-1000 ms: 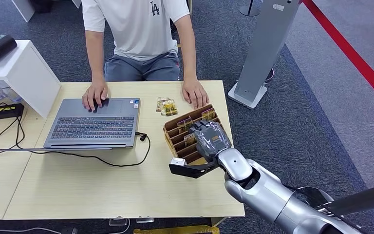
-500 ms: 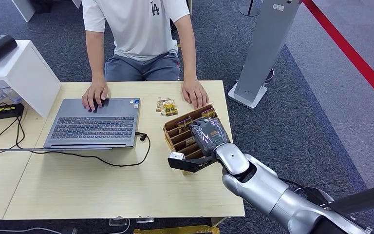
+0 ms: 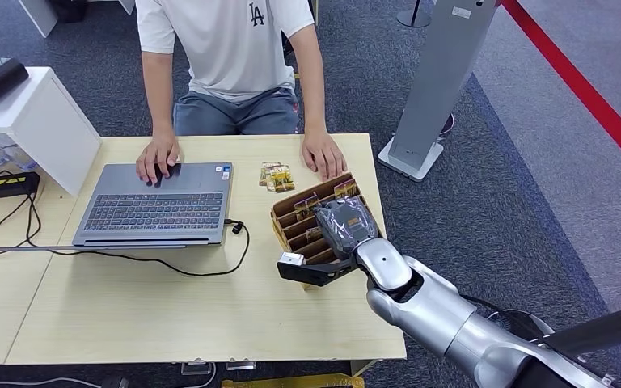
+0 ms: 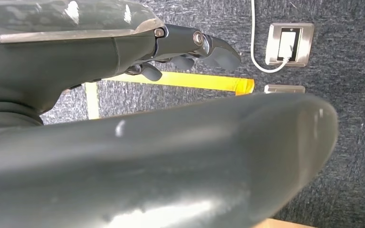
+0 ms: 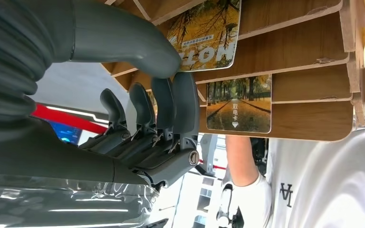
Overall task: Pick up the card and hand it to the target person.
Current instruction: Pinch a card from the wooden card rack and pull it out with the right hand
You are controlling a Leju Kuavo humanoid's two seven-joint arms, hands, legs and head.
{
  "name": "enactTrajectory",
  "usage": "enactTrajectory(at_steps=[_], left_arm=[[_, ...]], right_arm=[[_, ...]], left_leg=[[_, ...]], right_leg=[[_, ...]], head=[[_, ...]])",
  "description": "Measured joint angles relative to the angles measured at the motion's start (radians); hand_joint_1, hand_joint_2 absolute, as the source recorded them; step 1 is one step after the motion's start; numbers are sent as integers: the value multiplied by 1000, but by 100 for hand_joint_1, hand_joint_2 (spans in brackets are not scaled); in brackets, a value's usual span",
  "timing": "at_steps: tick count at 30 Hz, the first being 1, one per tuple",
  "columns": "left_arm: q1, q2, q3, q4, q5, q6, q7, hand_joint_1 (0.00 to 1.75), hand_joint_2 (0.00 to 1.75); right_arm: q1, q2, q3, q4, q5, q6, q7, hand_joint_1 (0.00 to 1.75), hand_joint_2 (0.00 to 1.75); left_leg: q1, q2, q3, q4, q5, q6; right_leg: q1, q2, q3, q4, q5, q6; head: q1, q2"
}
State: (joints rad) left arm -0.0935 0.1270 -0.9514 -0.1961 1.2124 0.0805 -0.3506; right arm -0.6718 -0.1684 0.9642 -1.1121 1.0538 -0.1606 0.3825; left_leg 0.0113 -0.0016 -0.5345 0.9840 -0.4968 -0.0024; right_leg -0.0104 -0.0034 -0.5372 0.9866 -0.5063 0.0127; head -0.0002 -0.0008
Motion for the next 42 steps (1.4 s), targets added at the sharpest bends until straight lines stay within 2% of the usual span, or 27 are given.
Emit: enactTrajectory(at_steps=[1,9,13,18,26,36,42], left_arm=[[0,0,0,0,0,0,0,0,0],[1,0,0,0,1,3,0,0,0],[1,0,0,0,2,3,0,0,0],[1,0,-1,0,2,3,0,0,0],[1,0,-1,0,3,3,0,0,0],[1,0,-8,0,0,-10,-29,0,0],[1,1,-9,0,2,-2,-31,0,0]], right_arm=[[0,0,0,0,-2,0,-1,99,175],[15,2,10,8,-4,4,-6,105,175],[15,2,11,8,-4,4,-6,133,175],[14,2,12,8,-4,4,-6,144,175],[13,2,17,8,-4,-1,-5,175,175],[12,1,17,-1,-5,-3,6,175,175],[4,-12,12,-52,2,-2,42,175,175]], left_leg=[[0,0,0,0,0,0],[0,0,-1,0,0,0],[0,0,-1,0,0,0],[0,0,-1,0,0,0],[0,0,0,0,0,0],[0,0,0,0,0,0],[0,0,0,0,0,0]], right_leg=[[0,0,0,0,0,0],[0,0,0,0,0,0],[0,0,0,0,0,0],[0,0,0,0,0,0],[0,0,0,0,0,0],[0,0,0,0,0,0],[0,0,0,0,0,0]], head=[[0,0],[0,0],[0,0],[0,0],[0,0],[0,0],[0,0]])
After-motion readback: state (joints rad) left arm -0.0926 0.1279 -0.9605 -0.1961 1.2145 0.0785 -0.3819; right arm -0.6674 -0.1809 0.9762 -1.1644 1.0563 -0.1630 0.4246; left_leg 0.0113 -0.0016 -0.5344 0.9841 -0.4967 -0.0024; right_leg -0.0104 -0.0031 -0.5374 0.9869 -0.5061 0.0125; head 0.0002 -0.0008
